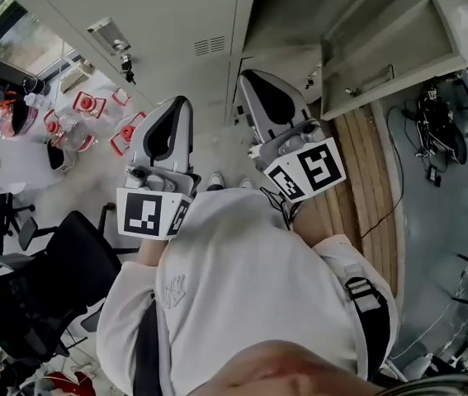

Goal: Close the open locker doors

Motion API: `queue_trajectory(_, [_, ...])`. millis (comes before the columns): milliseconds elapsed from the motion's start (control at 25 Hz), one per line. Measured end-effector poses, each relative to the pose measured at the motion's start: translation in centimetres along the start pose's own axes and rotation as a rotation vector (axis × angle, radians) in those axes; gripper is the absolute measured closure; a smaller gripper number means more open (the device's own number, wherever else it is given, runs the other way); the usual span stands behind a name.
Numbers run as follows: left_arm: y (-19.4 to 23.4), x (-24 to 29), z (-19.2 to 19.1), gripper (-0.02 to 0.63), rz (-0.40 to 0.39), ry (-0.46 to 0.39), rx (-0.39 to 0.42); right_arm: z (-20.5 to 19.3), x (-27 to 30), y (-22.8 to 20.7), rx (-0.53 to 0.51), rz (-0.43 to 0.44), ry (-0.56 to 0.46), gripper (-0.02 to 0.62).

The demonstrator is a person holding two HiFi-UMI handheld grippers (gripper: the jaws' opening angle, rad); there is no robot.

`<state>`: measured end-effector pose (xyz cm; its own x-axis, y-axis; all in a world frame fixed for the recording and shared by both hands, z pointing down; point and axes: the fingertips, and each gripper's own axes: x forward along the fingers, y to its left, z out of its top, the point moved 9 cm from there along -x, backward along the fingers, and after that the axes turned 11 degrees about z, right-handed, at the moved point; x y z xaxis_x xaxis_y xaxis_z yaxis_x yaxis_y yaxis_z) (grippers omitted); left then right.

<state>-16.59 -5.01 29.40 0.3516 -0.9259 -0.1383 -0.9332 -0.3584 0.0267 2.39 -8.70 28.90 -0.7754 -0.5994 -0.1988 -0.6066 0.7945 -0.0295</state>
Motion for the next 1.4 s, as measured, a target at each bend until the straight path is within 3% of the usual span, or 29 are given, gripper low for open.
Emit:
queue_trajectory(240, [-7.2,3.4,-0.9,0.621,-0.199,0.016,-0.057,1.0,-8.3,-2.0,-0.012,-0.188,0.003,0.581])
queue_trajectory(400, [-11.4,4.5,-1.2,0.621,-0.29,0.027,-0.076,2.0,-13.5,-3.4,-0.032,-0.286,0.001,0.581])
queue_trajectory(560, [-14.4,4.9,-1.4,0.621,-0.325,0.028,-0.074,3.1,-18.6,-5.5,-0.078,-0.378,-0.003,0.581])
queue_trajectory(720, [-16.0,4.9,-1.6,0.621,-0.312,0.032,-0.067,3.4,-21.2,-8.6,-0.1,-0.426,0.009,0.581])
queue_trajectory(1160, [-15.9,4.3,-1.7,0.621,-0.215,0.031,-0.038,3.7,-19.8,-11.8,-0.082,-0.314,0.015,0.578])
queue_trajectory(1400, [-14.5,4.3,-1.6,0.621,-0.166,0.032,-0.03,3.7,-16.9,-11.5,-0.046,-0.17,-0.001,0.577])
